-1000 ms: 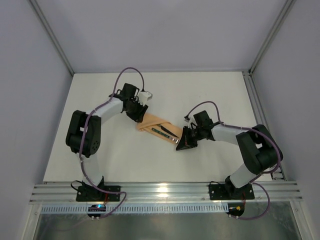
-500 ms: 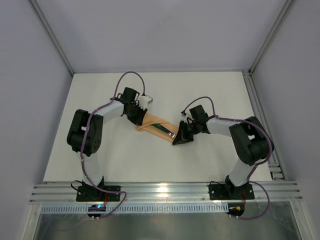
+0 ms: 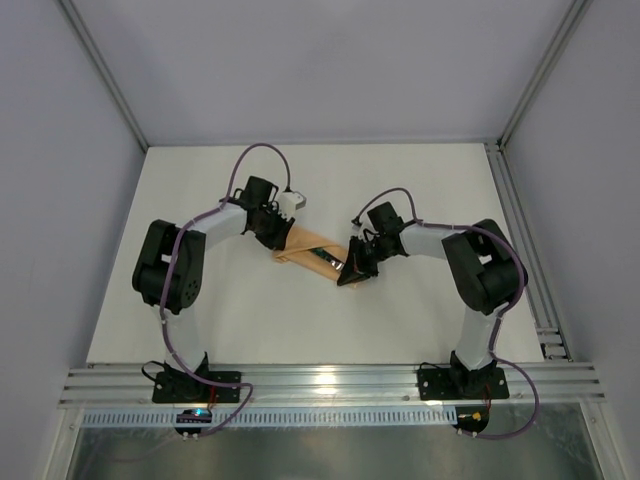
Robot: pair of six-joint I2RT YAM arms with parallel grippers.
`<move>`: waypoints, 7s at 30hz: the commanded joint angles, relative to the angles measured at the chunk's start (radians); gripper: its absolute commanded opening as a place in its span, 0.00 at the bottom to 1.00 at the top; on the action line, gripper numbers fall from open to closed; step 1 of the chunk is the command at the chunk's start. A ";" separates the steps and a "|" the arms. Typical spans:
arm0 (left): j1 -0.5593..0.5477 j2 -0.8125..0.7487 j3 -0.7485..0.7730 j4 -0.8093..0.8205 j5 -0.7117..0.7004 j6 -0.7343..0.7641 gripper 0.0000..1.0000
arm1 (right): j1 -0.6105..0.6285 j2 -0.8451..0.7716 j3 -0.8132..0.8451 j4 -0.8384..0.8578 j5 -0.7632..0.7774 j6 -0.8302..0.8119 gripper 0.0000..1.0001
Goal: Fold the napkin into a case and place the utensils inside
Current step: Stuff the fork into the folded napkin, then move the smaller rectangle folded napkin to the corner of the board.
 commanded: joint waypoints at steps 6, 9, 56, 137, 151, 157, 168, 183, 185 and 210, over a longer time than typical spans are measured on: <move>-0.001 -0.029 -0.014 0.023 0.020 0.015 0.23 | 0.026 0.053 0.095 -0.071 -0.001 -0.013 0.08; -0.001 -0.026 -0.013 0.019 0.017 0.018 0.23 | 0.028 0.071 0.126 -0.102 0.037 -0.025 0.16; 0.002 -0.089 0.019 -0.056 0.014 0.012 0.32 | 0.272 0.051 0.335 -0.092 0.665 -0.542 0.40; 0.097 -0.213 -0.016 -0.057 0.132 0.070 0.43 | 0.349 -0.183 0.240 -0.001 0.688 -0.723 0.55; -0.052 -0.345 -0.303 0.038 -0.009 0.748 0.59 | -0.029 -0.389 -0.139 0.118 0.579 -0.068 0.54; -0.102 -0.291 -0.312 0.072 -0.067 0.713 0.52 | -0.060 -0.261 -0.142 0.211 0.487 -0.016 0.45; -0.104 -0.234 -0.338 0.081 -0.093 0.626 0.33 | -0.060 -0.087 -0.106 0.346 0.432 0.061 0.22; -0.043 -0.280 -0.349 0.054 -0.104 0.506 0.59 | -0.006 0.169 0.265 0.244 0.450 0.097 0.18; -0.044 -0.306 -0.338 0.026 -0.093 0.492 0.61 | -0.003 0.207 0.307 0.225 0.464 0.104 0.20; -0.242 0.000 -0.033 0.115 -0.372 0.428 0.59 | -0.038 -0.088 0.240 0.075 0.580 -0.068 0.43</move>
